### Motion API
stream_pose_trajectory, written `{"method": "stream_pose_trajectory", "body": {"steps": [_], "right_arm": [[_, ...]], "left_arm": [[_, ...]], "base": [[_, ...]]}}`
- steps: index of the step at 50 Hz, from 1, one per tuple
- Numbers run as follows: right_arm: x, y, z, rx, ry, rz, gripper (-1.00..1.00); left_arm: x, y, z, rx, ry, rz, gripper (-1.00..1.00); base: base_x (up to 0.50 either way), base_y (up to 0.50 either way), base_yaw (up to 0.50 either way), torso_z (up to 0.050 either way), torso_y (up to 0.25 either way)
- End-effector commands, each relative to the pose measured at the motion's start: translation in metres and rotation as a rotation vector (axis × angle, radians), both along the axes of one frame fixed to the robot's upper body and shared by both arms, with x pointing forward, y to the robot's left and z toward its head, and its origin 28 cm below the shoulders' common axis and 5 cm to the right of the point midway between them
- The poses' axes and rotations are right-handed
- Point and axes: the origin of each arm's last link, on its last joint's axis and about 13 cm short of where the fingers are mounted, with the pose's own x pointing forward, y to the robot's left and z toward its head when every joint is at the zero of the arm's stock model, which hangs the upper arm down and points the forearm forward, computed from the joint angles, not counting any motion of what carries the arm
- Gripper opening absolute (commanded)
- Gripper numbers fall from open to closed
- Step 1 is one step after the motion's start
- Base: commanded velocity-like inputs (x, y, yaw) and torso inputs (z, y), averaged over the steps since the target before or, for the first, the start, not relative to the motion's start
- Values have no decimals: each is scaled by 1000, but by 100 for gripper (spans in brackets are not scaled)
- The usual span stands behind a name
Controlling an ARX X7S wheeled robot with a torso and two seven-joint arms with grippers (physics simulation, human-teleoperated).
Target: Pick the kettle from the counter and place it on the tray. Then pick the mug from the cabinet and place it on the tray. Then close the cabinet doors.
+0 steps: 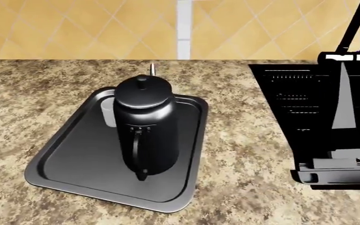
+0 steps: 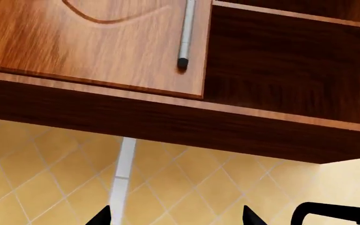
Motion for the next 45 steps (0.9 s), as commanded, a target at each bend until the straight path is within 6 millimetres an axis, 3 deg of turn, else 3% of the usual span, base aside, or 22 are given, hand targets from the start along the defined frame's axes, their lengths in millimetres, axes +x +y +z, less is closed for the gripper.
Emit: {"method": "stream_pose_trajectory", "body": {"steps": [1,45], "right_arm": [[1,0,2,1,-12,-2,100],[0,-1,2,17,-13,-9,100]], "left_arm": [[-27,4,-31,-21,58,-35,100],[-26,3,-42,-28,93,-40,100]], "base": [[2,-500,0,0,0],[2,-500,0,0,0]]}}
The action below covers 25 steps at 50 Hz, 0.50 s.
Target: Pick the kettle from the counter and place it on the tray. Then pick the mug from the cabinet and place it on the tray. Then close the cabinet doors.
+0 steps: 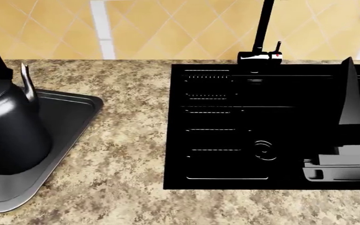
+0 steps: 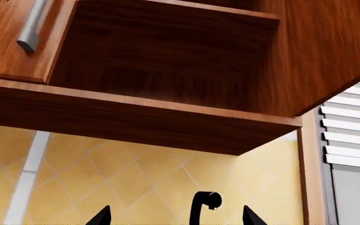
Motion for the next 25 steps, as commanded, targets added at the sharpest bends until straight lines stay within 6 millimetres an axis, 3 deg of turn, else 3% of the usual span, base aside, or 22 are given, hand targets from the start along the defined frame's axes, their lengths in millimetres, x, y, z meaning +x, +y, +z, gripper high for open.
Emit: {"method": "stream_pose_trajectory", "body": {"steps": [1,25], "right_arm": [[0,0,0,3,0,0,100],[0,0,0,3,4,-3,100]], "left_arm": [[0,0,-4,1,12,-2,100],[4,1,-8,-9,25,0,100]], "base": [[2,-500,0,0,0],[1,-500,0,0,0]]}}
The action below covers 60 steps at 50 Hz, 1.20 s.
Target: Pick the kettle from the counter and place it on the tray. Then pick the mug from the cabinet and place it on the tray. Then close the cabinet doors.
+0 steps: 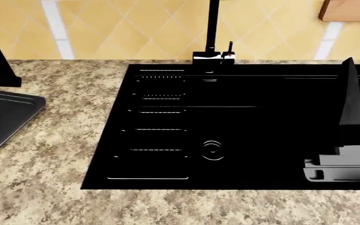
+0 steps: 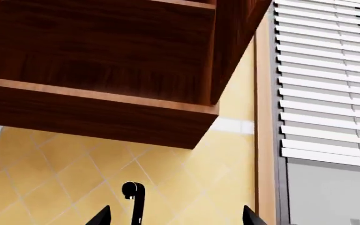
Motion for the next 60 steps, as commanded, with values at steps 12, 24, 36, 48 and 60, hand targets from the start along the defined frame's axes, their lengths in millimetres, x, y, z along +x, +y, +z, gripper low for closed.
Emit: {"method": "stream_pose_trajectory", "body": {"steps": [12,24,36,48,60], "right_arm": [[7,-4,9,15,3,-134,100],[-26,-32,88,111,6,-473,100],[-41,-44,130,21,-160,-458,100],[-50,-43,182,-30,-201,-445,100],[-46,-32,229,-74,-187,-327,100]], "left_arm": [[3,1,-6,-2,17,0,100],[3,3,-6,-2,21,0,100],[3,4,-5,-2,21,-5,100],[2,5,-6,-8,25,-4,100],[1,8,-4,-23,22,9,100]], "base": [[1,-292,0,0,0],[0,0,0,0,0],[0,0,0,0,0],[0,0,0,0,0],[0,0,0,1,0]]}}
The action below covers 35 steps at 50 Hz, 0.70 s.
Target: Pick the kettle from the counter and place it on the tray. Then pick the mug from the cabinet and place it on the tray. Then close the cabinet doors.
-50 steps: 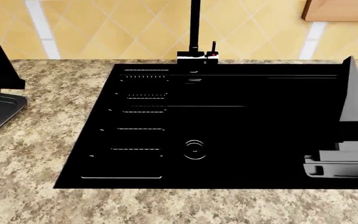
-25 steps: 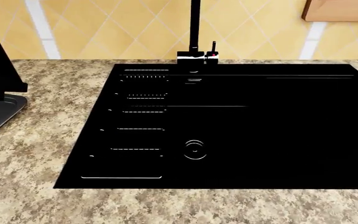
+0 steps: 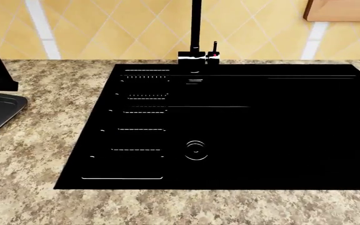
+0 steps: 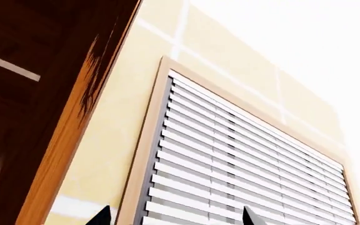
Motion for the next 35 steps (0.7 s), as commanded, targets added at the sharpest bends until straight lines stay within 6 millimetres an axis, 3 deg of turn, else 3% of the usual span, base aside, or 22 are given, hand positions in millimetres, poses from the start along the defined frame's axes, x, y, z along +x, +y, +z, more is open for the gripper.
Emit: {"method": "stream_pose_trajectory", "body": {"steps": [1,11,19,35], "right_arm": [[-1,2,51,19,51,170,100],[33,15,74,49,89,421,100],[60,23,81,54,105,490,100],[83,48,100,18,116,671,100]], "left_arm": [[-1,2,0,-10,0,9,100],[-1,7,-5,-27,5,17,100],[1,9,-10,-31,15,22,100],[3,11,-14,-38,29,24,100]], "base": [[0,0,0,11,0],[0,0,1,3,0],[0,0,2,4,0],[0,0,0,1,0]]}}
